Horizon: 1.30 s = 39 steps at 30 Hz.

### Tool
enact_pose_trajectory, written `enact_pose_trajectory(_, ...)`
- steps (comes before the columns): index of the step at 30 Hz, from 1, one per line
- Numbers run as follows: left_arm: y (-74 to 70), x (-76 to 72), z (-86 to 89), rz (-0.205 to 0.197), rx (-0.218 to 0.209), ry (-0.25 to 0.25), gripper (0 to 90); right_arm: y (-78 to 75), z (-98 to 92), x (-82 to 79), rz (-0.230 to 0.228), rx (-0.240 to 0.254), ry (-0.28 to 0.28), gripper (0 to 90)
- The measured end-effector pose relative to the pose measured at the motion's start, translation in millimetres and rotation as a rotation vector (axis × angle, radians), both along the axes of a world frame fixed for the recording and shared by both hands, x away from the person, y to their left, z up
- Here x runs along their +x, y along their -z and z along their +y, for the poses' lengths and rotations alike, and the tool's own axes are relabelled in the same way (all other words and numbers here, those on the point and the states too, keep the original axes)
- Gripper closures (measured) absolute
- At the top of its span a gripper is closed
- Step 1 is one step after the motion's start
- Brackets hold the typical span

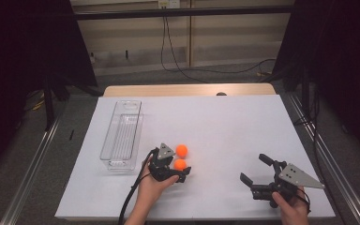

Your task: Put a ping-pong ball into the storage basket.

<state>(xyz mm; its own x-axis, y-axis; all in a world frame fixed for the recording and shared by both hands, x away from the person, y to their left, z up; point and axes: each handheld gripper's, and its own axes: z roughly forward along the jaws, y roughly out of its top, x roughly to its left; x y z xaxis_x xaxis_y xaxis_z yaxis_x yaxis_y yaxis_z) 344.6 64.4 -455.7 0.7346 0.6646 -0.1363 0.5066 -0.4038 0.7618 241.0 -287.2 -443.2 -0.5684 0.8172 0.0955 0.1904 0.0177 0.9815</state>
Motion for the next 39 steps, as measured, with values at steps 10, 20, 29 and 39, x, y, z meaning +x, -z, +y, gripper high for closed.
enact_pose_trajectory(10,0.7,0.5,0.3,0.003,0.018,0.005,16.3,0.1,0.0,0.2,0.002,-0.001,-0.003,2.4)
enact_pose_trajectory(20,1.8,0.9,-0.2,0.006,0.029,0.009,20.8,0.2,-0.6,0.3,0.000,-0.004,-0.005,2.4)
enact_pose_trajectory(29,1.8,0.8,-0.2,0.003,0.025,0.007,22.5,0.2,-0.7,0.4,0.001,0.000,-0.004,2.5)
enact_pose_trajectory(39,1.9,0.7,0.1,0.008,0.030,0.021,26.2,0.2,-0.8,0.5,0.000,-0.010,-0.009,2.5)
